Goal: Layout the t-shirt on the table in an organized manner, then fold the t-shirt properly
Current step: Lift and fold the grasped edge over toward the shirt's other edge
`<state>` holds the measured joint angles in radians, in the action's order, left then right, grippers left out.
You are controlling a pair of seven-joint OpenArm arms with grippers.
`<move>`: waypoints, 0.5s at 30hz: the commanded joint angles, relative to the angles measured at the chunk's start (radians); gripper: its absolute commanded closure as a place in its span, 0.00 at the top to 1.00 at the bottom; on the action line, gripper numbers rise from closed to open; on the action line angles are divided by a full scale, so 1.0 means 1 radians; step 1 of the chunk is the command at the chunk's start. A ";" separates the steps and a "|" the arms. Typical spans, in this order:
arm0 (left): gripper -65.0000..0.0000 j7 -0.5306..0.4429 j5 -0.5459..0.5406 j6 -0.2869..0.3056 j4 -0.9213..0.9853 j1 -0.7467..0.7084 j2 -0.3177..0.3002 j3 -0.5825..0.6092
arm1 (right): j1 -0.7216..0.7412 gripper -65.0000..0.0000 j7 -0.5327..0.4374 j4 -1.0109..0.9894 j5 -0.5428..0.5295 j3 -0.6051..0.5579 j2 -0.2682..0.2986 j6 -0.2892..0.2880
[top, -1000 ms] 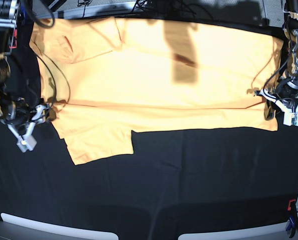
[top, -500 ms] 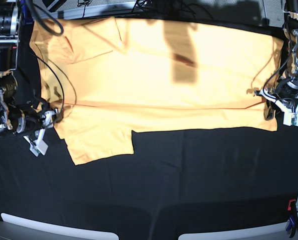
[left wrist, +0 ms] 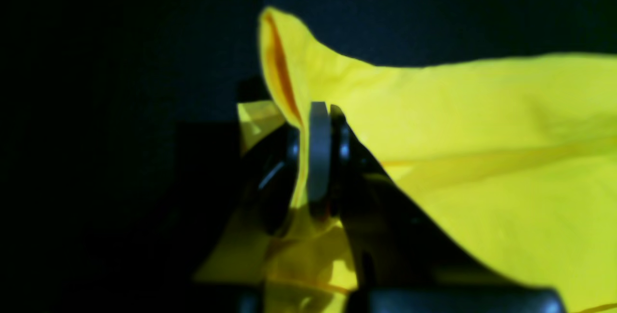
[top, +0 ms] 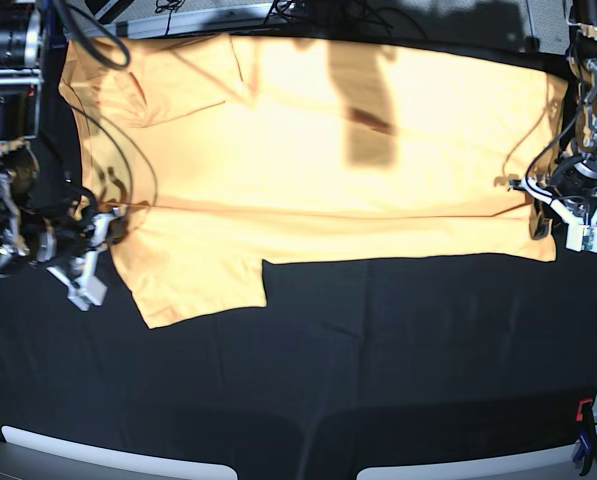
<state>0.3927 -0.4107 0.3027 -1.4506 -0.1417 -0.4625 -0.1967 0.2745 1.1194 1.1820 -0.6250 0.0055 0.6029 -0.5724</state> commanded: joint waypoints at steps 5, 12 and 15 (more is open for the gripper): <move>0.00 0.000 0.000 0.000 -0.019 0.011 -0.035 -0.007 | -0.053 0.00 -0.003 0.121 -0.050 0.014 0.104 -0.004; 0.00 0.046 -0.002 0.000 -0.019 0.009 -0.068 -0.007 | -0.216 0.00 -0.002 0.301 -0.067 0.196 0.123 -0.004; 0.00 0.066 -0.002 0.000 -0.019 0.008 -0.076 -0.007 | -0.302 0.00 -0.002 0.375 -0.067 0.288 0.123 -0.004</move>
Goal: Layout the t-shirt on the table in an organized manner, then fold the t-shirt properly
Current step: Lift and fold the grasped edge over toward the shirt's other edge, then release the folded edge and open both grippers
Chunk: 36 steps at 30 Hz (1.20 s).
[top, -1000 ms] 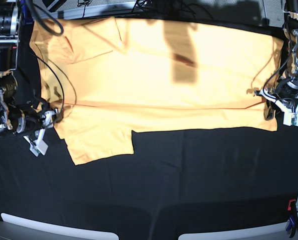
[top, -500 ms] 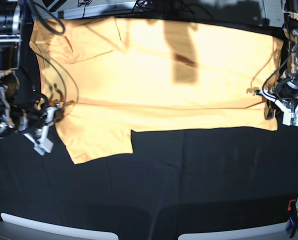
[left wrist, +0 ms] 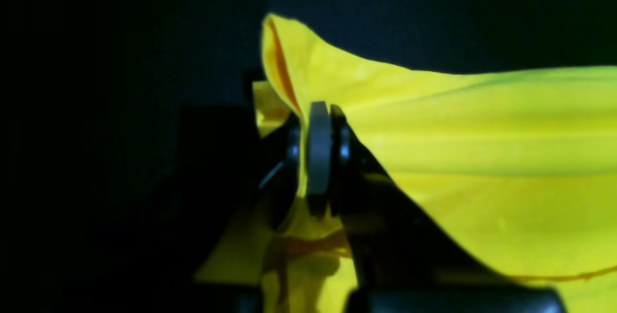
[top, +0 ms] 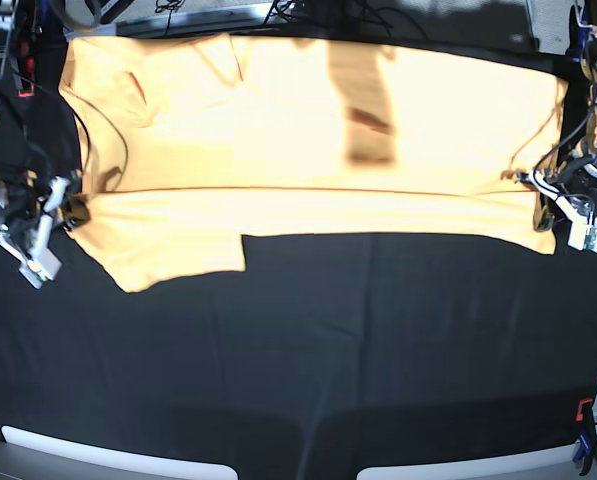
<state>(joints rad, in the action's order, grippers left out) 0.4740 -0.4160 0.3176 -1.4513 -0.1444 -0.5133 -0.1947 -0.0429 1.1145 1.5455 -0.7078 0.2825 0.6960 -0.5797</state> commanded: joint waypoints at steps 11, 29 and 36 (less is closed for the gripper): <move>0.00 0.057 0.007 -0.014 -0.058 -0.023 -0.025 -0.009 | -0.261 0.00 -0.025 0.133 0.015 0.122 0.029 -0.001; 0.29 0.021 0.121 -0.019 -0.061 -0.069 -0.025 -0.009 | -0.267 0.48 -0.111 0.132 -0.037 0.125 -0.048 0.000; 0.49 -0.021 0.121 -0.068 -0.065 -0.068 -0.024 -0.009 | -0.125 0.48 -0.111 0.131 -0.021 0.125 -0.054 0.026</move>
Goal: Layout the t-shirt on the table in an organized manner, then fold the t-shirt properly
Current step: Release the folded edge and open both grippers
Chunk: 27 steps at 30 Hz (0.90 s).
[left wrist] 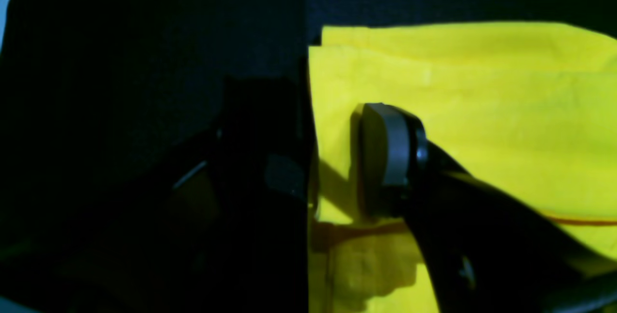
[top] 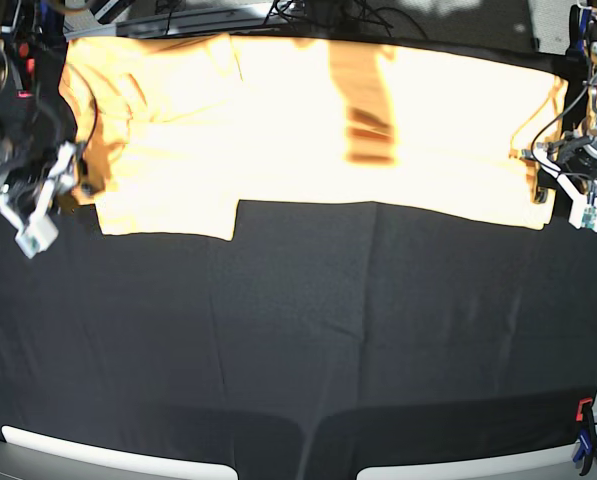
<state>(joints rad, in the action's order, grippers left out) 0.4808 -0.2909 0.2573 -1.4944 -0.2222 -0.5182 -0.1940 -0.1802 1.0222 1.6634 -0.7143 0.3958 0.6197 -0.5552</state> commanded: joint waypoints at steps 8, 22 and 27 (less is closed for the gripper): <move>0.49 -0.063 -0.005 -0.008 -0.088 0.010 0.003 -0.010 | 0.167 0.48 0.027 -0.125 0.029 0.010 0.021 0.066; 0.49 -0.063 0.011 -0.007 -0.199 0.009 0.091 -0.010 | 0.392 0.48 0.093 -0.511 -0.003 -0.140 0.020 0.047; 0.49 -0.063 0.014 -0.007 -0.199 0.009 0.091 -0.010 | 0.406 0.48 0.057 -0.534 0.004 -0.270 0.020 0.051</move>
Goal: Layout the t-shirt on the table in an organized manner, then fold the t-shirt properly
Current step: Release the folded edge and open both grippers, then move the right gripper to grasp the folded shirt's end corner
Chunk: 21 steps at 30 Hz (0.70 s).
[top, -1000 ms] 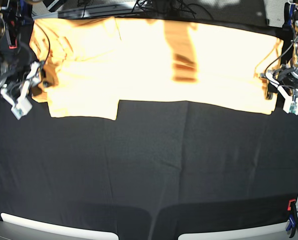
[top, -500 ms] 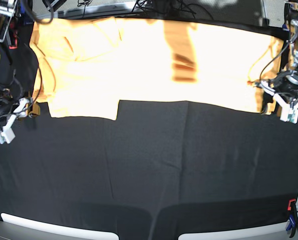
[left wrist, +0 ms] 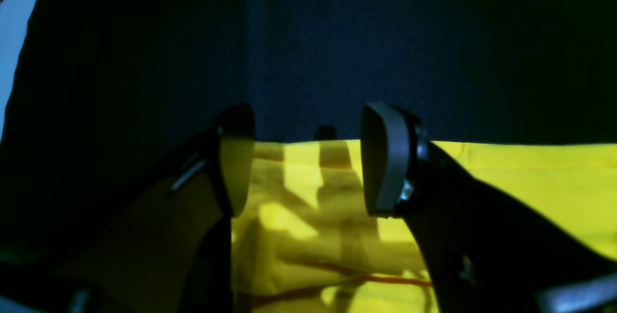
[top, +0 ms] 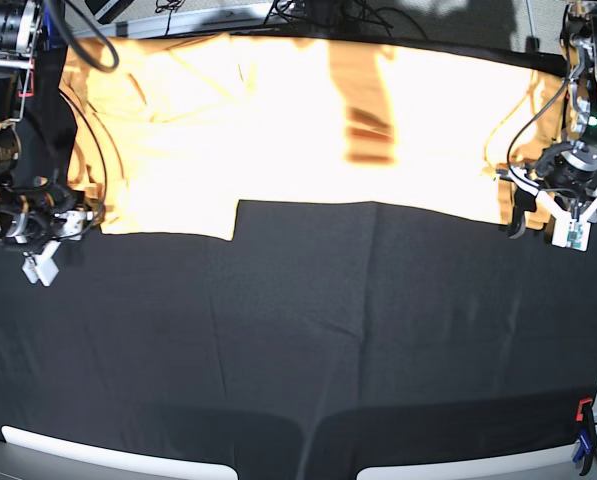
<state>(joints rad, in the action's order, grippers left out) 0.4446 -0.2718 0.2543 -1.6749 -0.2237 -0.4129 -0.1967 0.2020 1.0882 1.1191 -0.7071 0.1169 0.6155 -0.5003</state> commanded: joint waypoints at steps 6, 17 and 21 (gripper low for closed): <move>0.49 -0.027 -0.005 -0.004 -0.018 0.011 -0.014 -0.007 | 0.039 0.47 -0.015 0.010 0.019 -0.040 -0.016 0.003; 0.49 -0.027 -0.005 -0.005 -0.018 0.011 -0.014 -0.007 | 0.047 0.14 -0.044 0.010 0.027 -0.039 -0.080 -0.002; 0.49 -0.027 -0.005 -0.004 -0.018 0.010 -0.014 -0.006 | 0.052 0.00 -0.034 0.028 0.027 -0.039 -0.080 -0.081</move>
<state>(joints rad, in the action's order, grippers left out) 0.4446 -0.2718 0.2546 -1.6749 -0.2237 -0.4129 -0.1967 0.2298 1.0584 1.1286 -0.6632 0.0734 0.5175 -0.5716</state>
